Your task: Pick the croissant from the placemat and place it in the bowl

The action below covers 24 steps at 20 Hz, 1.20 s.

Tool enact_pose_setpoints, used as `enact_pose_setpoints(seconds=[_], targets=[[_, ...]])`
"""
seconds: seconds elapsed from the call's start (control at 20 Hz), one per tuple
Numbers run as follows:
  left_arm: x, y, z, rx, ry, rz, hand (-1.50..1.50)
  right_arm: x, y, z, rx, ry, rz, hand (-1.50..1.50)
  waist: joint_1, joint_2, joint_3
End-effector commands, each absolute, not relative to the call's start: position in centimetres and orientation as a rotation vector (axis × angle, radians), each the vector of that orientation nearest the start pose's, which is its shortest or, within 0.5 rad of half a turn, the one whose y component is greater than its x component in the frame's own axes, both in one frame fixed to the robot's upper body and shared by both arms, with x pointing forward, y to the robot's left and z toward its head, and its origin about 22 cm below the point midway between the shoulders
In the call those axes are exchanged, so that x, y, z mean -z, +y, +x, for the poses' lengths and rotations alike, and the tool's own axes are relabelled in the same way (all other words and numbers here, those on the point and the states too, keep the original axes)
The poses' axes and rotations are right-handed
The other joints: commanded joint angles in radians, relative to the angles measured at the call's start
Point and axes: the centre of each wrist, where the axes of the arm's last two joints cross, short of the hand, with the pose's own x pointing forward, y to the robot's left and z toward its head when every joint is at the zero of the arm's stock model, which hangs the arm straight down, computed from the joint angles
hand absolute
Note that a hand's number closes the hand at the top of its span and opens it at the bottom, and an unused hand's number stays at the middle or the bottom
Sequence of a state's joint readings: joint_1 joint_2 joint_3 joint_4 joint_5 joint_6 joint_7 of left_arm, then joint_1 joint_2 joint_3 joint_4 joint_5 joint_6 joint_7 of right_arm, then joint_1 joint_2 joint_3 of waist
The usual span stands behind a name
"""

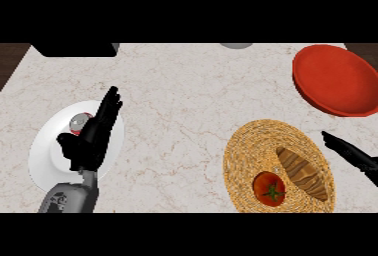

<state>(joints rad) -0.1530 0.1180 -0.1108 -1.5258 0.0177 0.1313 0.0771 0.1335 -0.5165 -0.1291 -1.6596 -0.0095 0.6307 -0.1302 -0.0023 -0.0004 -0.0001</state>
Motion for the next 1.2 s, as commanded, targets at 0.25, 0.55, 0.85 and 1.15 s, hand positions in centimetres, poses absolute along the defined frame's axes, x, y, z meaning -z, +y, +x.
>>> enact_pose_setpoints(seconds=[0.25,0.55,0.85,1.15], targets=[[-2.2,20.7,25.8,0.109,-1.605,0.069,0.00,-2.6,-35.5,22.0,-0.727,-1.421,0.102,-1.50,0.003,0.000,0.000],[-3.8,20.4,26.8,0.091,-1.580,0.073,0.00,-1.2,-35.8,20.2,-0.710,-1.428,0.075,-1.50,0.000,0.000,0.000],[-3.2,21.8,27.6,0.105,-1.592,0.042,0.00,0.7,-36.6,21.0,-0.816,-1.380,-0.089,-1.50,0.001,0.001,0.000],[-3.3,22.7,28.2,0.100,-1.595,0.072,0.00,3.4,-33.7,21.2,-0.879,-1.364,-0.103,-1.50,0.001,0.001,0.000]])
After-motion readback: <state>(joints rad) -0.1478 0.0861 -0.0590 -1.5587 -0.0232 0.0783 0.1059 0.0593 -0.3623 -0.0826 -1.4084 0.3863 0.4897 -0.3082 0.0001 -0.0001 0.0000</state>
